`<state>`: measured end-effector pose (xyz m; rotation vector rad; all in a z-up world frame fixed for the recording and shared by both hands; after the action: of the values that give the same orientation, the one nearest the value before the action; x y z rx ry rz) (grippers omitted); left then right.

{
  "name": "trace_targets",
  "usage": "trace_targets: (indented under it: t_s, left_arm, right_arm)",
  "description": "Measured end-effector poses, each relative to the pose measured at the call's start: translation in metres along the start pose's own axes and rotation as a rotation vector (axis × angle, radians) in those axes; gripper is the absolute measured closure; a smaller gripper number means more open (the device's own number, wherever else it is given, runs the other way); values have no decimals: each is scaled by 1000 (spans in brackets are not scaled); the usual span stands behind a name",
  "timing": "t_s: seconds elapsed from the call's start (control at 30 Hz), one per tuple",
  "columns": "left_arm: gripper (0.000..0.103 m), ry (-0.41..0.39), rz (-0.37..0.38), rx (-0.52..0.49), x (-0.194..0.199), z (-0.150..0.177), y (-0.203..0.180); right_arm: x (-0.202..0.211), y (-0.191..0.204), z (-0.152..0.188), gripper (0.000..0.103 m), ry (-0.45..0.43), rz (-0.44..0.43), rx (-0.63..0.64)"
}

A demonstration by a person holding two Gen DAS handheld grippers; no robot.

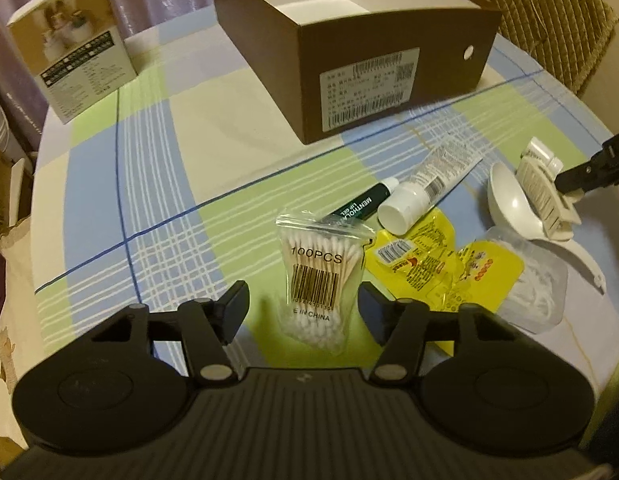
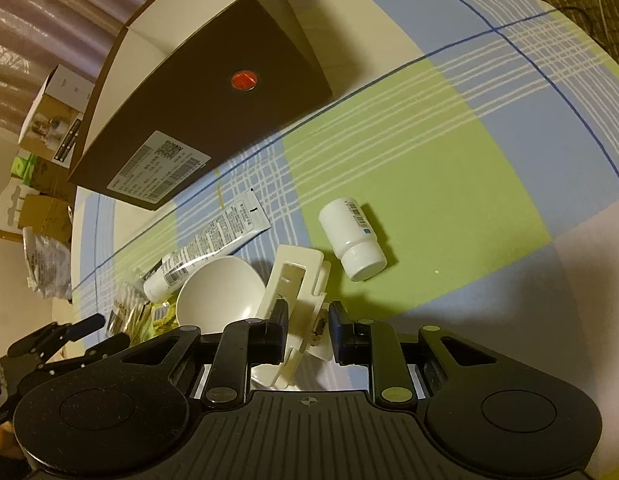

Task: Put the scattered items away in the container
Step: 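Grasp the white hair clip with the right tool while the left tool grasps the cotton swab bag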

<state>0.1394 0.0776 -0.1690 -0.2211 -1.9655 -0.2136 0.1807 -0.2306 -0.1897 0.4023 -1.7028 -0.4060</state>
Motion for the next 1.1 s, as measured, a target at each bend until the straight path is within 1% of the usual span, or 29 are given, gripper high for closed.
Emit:
trace_targets:
  t_s: [0.03,0.1,0.17,0.2,0.23,0.3,0.47,0.6,0.7,0.8,0.97,1.1]
  left_arm:
    - [47,4,3,-6,-3,0,0]
    - [50,14,6,-13,-10,0,-2]
    - [63,20,12,-15,-17,1,-3]
    - [75,27,17,-14,-21,1,-3]
    - [79,28,20,-12,-22,2,-4]
    - [83,18,20,-14,-20,4,-5]
    - [83,44,12,3,-11,22,-4]
    - [83,67,15,49,-1,39,-1]
    - [83,81,14,53,4,48,-4]
    - [82,81,17,63,5,52,-6]
    - [81,61,22,107,2,49,-5]
    - [78,61,18,100,-3,47,-8]
  right_arm:
    - [0,1,0,79,0,1,7]
    - [0,3,0,79,0,2,18]
    - [-1,3,0,79,2,2,32]
    - [-1,3,1,79,1,3,39]
    - [-1,4,1,79,2,4,48]
    - [-2,5,2,79,3,7,60]
    - [-8,13,4,79,3,33,105]
    - [-14,21,2,79,11,97,159]
    - [-19,25,6,79,20,147,222]
    - [-18,23,8,79,15,141,220]
    - [-11,18,10,81,13,137,230]
    - [-3,13,13,81,6,122,217]
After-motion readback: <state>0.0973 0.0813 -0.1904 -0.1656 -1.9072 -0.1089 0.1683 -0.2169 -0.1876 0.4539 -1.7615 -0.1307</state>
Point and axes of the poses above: each gripper's, at about its wrist camera, not at the fingertips, and x roughly against the way its jaws point, y to its left, z to its underside, the point moved 6 cm from there along -x, roughly the way its jaws point, and after that the axes turned 5 degrees about y, right-handed, at the moved point
